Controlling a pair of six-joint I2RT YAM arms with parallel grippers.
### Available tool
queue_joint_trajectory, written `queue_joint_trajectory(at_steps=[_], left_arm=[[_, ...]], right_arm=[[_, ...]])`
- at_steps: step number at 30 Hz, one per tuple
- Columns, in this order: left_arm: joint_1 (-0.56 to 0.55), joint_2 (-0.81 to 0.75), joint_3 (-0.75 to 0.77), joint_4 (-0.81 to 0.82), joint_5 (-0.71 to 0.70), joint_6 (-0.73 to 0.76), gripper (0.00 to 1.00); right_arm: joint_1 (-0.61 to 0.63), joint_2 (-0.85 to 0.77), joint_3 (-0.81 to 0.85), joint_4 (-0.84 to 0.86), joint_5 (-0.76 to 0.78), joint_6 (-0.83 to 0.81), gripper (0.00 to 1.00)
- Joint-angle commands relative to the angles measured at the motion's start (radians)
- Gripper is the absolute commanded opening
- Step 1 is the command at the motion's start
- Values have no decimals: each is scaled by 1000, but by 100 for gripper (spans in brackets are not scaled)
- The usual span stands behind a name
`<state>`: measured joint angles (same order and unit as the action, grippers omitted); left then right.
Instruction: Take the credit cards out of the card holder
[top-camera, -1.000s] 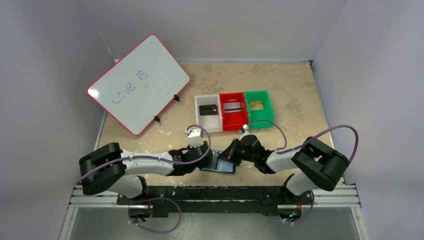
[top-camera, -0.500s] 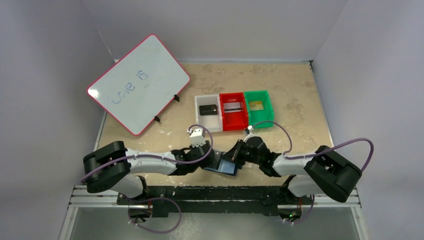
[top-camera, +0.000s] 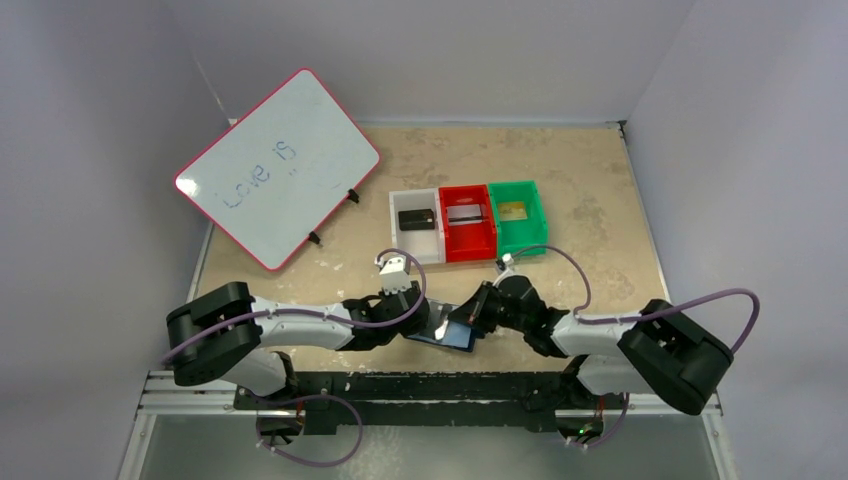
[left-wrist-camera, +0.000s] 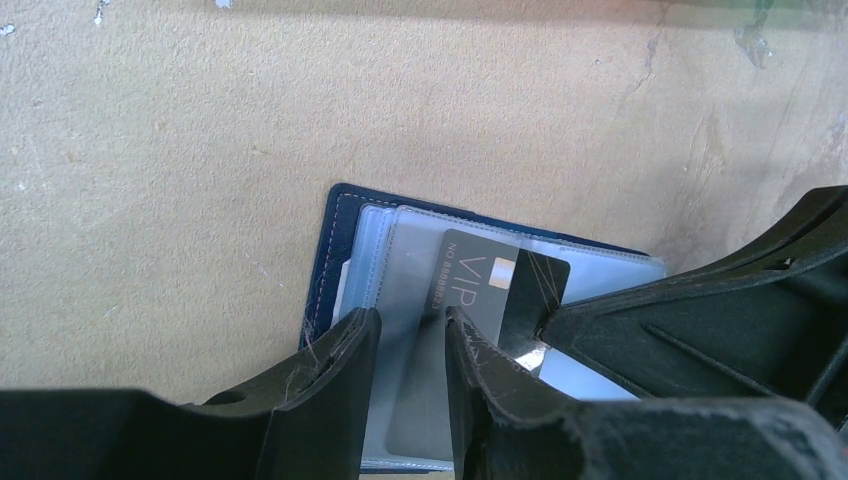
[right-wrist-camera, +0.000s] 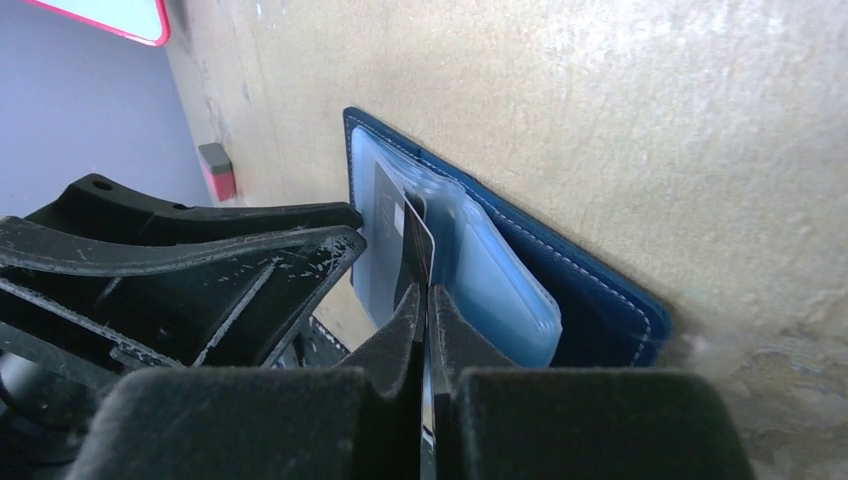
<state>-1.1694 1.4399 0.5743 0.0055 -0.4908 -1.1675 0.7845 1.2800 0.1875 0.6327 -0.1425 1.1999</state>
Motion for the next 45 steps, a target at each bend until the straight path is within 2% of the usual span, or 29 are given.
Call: queue_joint_trajectory(at_steps=[1,2,6,11,17,23,27,32,41,45], left_arm=[[-3,37,-12,-98,59,25,32],[-4,44,-8,-97,62,30,32],[-6,62,4,-103,64,31,31],[-7,64,7,-109,63,12,29],[-7,65,3,-136,37,-34,28],[-7,52,-5,-180,0,-79,26],[-7,-1,-38,-209,-44,-130,25],[-7,-76,-72,-198,-66,-150,26],[-7,-215,-25,-158,-67,-59,34],[-7,-205,25,-95,-22,12,37]], right_arm=[[-6,-26,-36,32,22,36,0],[-6,-19,-40,50,15,37,1],[-6,22,-3,56,0,4,22],[-6,80,12,127,20,39,29],[-4,128,-2,207,1,64,18],[-5,104,12,141,-18,35,7],[-16,117,66,99,-29,-44,6],[-46,207,77,194,-99,-64,5],[-91,309,71,273,-191,-112,4],[-91,328,75,271,-196,-123,3]])
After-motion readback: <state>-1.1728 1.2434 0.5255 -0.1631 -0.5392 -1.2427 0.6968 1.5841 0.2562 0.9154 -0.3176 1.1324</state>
